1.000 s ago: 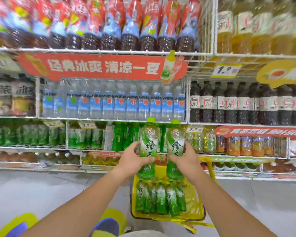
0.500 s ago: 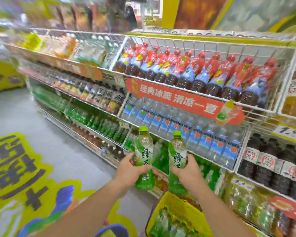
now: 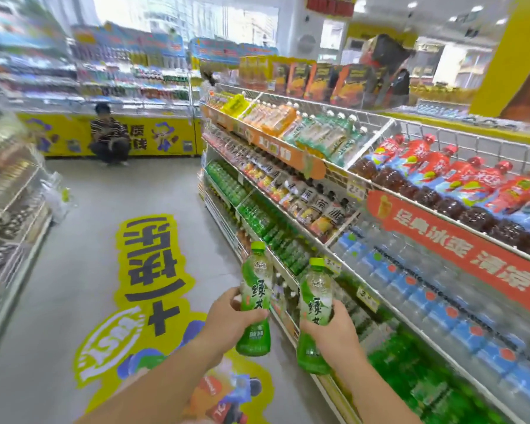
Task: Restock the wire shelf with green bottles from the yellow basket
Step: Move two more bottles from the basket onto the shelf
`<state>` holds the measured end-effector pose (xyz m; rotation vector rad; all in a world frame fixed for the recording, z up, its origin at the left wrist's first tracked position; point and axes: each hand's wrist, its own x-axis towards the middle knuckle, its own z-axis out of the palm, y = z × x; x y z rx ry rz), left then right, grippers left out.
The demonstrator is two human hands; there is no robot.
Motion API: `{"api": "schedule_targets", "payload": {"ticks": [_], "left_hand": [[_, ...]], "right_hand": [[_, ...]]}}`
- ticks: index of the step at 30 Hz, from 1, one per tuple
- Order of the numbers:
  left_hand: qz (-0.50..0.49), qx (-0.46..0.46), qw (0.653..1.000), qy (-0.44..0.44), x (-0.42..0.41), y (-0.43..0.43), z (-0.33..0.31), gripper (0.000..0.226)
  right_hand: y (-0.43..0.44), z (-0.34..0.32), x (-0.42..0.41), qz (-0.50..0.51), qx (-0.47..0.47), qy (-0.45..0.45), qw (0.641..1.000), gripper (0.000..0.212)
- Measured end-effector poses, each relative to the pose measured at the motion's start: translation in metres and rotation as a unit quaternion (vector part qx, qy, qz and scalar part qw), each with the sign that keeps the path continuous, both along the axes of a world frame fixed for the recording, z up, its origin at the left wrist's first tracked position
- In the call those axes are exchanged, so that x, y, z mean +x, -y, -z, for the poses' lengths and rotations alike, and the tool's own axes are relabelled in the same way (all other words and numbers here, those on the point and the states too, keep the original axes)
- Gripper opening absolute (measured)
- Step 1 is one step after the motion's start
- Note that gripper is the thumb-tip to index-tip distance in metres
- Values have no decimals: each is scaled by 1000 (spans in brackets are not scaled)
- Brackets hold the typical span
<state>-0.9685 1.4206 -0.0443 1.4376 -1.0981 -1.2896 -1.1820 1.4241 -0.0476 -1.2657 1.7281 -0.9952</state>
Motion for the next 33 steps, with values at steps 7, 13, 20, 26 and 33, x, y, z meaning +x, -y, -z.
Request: {"api": "schedule_targets", "payload": {"ticks": [7, 13, 20, 26, 33], "left_hand": [[-27, 1, 1000, -5, 102, 56, 7, 41], [-37, -20, 999, -10, 178, 138, 5, 45], [-41, -23, 999, 2, 255, 213, -4, 51], [-66, -8, 998, 16, 296, 269, 2, 51], [-74, -4, 997, 16, 312, 349, 11, 53]], "right_hand": [[74, -8, 97, -57, -6, -14, 998, 45], [159, -11, 169, -66, -4, -35, 997, 52], [245, -23, 240, -47, -24, -6, 999, 38], [310, -20, 279, -52, -28, -7, 998, 48], [394, -13, 299, -68, -37, 11, 997, 42]]}}
